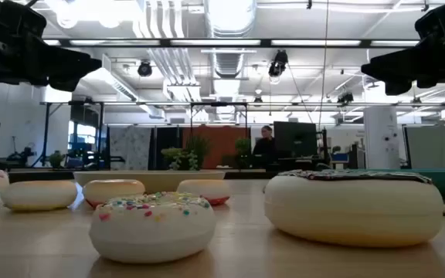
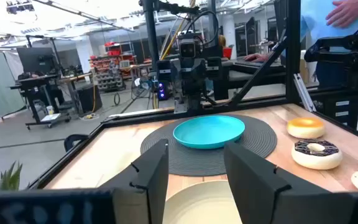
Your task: Pick & Place donuts
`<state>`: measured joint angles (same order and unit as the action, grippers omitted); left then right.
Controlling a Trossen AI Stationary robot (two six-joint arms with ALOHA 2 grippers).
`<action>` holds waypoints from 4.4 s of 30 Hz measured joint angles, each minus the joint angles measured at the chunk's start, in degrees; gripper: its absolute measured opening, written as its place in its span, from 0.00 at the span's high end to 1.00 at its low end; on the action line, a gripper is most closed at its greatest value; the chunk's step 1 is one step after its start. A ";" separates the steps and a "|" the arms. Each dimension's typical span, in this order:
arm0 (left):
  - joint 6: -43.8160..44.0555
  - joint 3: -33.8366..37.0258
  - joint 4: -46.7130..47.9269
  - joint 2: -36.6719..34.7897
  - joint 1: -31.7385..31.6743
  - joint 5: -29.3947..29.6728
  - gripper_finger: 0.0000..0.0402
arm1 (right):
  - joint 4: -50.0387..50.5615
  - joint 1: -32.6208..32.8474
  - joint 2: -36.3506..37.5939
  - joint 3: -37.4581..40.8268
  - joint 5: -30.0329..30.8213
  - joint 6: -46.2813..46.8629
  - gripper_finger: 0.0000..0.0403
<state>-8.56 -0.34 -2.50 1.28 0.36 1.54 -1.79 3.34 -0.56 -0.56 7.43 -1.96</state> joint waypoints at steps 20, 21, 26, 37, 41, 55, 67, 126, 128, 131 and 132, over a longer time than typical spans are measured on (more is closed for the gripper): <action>0.00 -0.01 0.00 0.00 0.00 0.00 0.67 | 0.00 0.00 -0.02 0.00 0.01 -0.05 0.69; 0.00 -0.01 0.00 0.01 0.00 0.01 0.67 | 0.01 0.00 -0.02 0.00 -0.01 0.03 0.68; 0.00 -0.01 -0.02 0.01 0.00 0.02 0.67 | 0.00 0.00 0.00 0.00 -0.01 0.02 0.67; 0.00 -0.01 -0.01 0.02 0.00 0.00 0.67 | -0.10 0.01 -0.02 0.00 0.01 -0.94 0.69; 0.00 -0.02 -0.02 0.00 0.00 0.00 0.67 | -0.29 -0.05 -0.35 0.00 2.01 4.38 0.68; 0.00 -0.01 0.05 0.00 0.01 0.02 0.67 | -26.96 2.81 -9.69 -1.69 0.58 66.86 0.69; 0.00 -0.02 0.15 0.04 0.01 0.02 0.67 | -0.94 26.18 -46.62 -22.46 -8.32 83.47 0.75; 0.00 0.00 1.09 0.06 0.00 0.00 0.67 | 55.51 42.86 -123.03 -91.39 -6.38 67.60 0.45; 0.00 0.00 1.09 0.06 0.00 -0.02 0.67 | 55.53 42.79 -123.48 -91.39 -7.02 71.09 0.46; 0.00 0.00 1.09 0.06 0.02 0.00 0.67 | 55.77 42.65 -123.73 -91.36 -7.10 77.79 0.53; 0.00 0.00 1.09 0.06 0.00 -0.01 0.67 | 55.83 42.68 -123.73 -91.35 -6.96 79.80 0.56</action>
<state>-8.56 -0.34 -1.41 1.34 0.37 1.53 54.04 46.02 -124.29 -91.91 0.47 77.83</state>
